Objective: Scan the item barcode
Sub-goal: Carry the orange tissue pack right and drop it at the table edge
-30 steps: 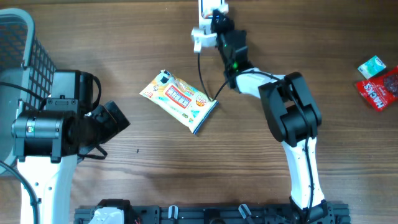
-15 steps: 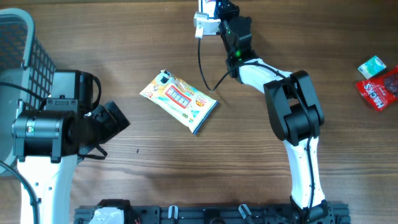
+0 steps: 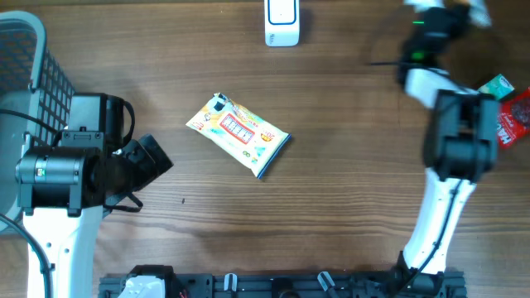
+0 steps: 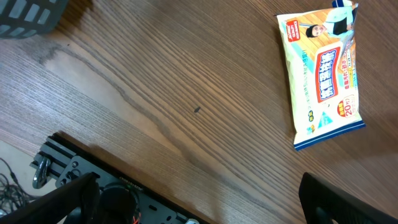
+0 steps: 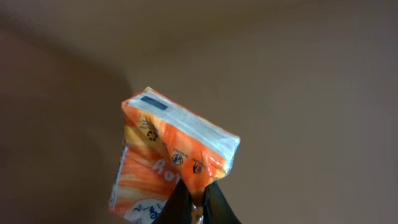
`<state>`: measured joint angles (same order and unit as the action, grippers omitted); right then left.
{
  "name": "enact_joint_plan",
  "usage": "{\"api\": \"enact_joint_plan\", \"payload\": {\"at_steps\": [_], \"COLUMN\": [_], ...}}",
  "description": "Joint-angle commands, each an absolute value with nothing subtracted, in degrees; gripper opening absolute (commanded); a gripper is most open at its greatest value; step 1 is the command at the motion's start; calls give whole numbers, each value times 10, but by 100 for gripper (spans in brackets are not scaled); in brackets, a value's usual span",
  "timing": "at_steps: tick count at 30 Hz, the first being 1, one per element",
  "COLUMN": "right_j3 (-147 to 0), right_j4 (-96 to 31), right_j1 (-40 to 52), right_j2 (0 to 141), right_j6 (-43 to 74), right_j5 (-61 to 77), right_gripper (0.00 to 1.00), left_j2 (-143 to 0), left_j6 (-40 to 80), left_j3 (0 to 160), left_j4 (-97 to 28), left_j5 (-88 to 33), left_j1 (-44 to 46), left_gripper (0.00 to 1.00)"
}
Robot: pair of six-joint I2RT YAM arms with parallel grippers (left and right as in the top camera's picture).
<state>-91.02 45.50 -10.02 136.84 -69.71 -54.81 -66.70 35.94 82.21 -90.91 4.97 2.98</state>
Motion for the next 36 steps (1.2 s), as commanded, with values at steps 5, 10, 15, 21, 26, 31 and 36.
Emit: {"api": "enact_joint_plan", "payload": {"at_steps": [5,10,15,21,26,31,36], "right_j3": [-920,-920,-920,-920,-920,-920,-920], "right_j4": [386,204,98,-150,-203,-199,-237], "right_j1": [-173,-168,-155,-131,-141,-161,-239], "right_j2": [1369,1369,1364,1266,1137,1055,1083], "right_j6": [-621,-506,-412,-224,-97,-74,6], "right_j5": [-681,-644,-615,-337,-75,-145,-133], "right_gripper": [100,100,100,100,100,100,100], "left_j2": [-668,-668,-668,-668,-668,-668,-668], "left_j6": [367,367,367,367,367,367,367], "left_j3": [822,822,822,822,822,822,822], "left_j4": [-909,-909,-909,-909,-909,-909,-909], "left_j5": [50,50,50,50,50,50,50], "left_j1": [27,27,27,27,27,27,27], "left_gripper": [100,100,100,100,100,100,100]}}
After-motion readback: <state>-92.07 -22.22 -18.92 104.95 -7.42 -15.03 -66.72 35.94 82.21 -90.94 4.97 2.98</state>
